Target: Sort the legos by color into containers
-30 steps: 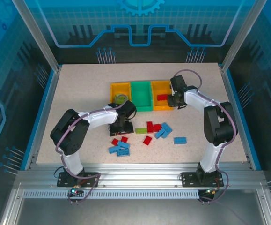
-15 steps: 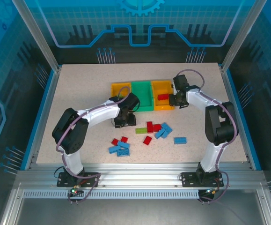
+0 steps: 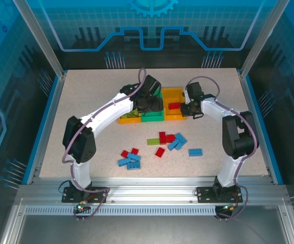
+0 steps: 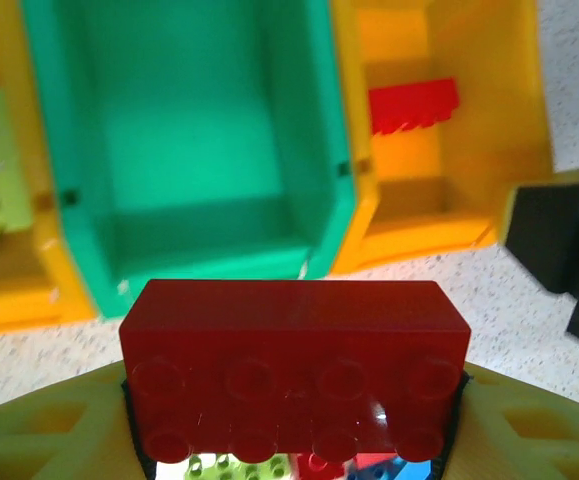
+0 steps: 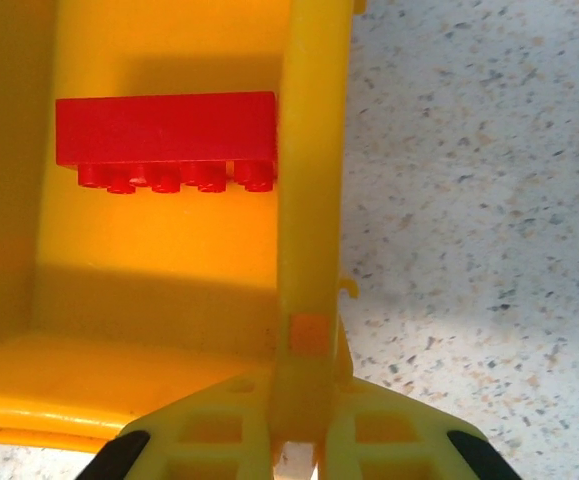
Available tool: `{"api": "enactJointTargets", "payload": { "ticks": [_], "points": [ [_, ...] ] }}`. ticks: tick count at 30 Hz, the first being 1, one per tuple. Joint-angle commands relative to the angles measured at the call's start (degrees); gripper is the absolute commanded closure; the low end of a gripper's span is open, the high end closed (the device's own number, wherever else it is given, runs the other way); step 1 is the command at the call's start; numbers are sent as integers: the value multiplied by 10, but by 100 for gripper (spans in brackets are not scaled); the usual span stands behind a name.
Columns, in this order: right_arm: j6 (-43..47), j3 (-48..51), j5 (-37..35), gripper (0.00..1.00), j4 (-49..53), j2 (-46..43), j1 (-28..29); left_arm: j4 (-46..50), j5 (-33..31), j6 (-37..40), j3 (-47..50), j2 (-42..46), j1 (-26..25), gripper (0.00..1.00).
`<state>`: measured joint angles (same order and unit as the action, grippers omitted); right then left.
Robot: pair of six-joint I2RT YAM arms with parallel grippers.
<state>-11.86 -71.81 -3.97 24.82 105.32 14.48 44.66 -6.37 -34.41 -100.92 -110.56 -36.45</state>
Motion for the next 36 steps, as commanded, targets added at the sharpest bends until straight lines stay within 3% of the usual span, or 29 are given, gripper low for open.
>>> {"api": "enactJointTargets", "payload": {
  "ticks": [1, 12, 16, 19, 21, 23, 24, 26, 31, 36],
  "points": [
    [20, 20, 25, 89, 2, -22, 25, 15, 21, 34, -50, -50, -6, 47],
    [-4, 39, 6, 86, 18, -41, 44, 38, 49, 67, -213, -177, -6, 47],
    [-20, 35, -1, 67, 20, -42, 44, 49, 48, 69, -258, -216, -5, 44],
    [-31, 35, 7, 59, 21, -56, 43, 37, 57, 65, -265, -226, -5, 42],
    [-38, 38, 12, 42, 21, -73, 42, 34, 60, 63, -266, -229, -5, 35],
    [-43, 46, 20, 36, 21, -94, 42, 34, 63, 64, -266, -229, -4, 25],
    [-44, 50, 24, 34, 20, -105, 42, 37, 63, 62, -265, -227, -4, 20],
    [-44, 66, 40, 33, 19, -135, 43, 44, 57, 53, -261, -215, -4, 2],
    [-2, 120, 67, 28, 12, -212, 69, 13, 39, 35, -190, -129, -4, 1],
    [158, 142, 106, 26, 31, -243, 148, -39, 46, 14, -70, -20, 9, 1]
  ]
}}
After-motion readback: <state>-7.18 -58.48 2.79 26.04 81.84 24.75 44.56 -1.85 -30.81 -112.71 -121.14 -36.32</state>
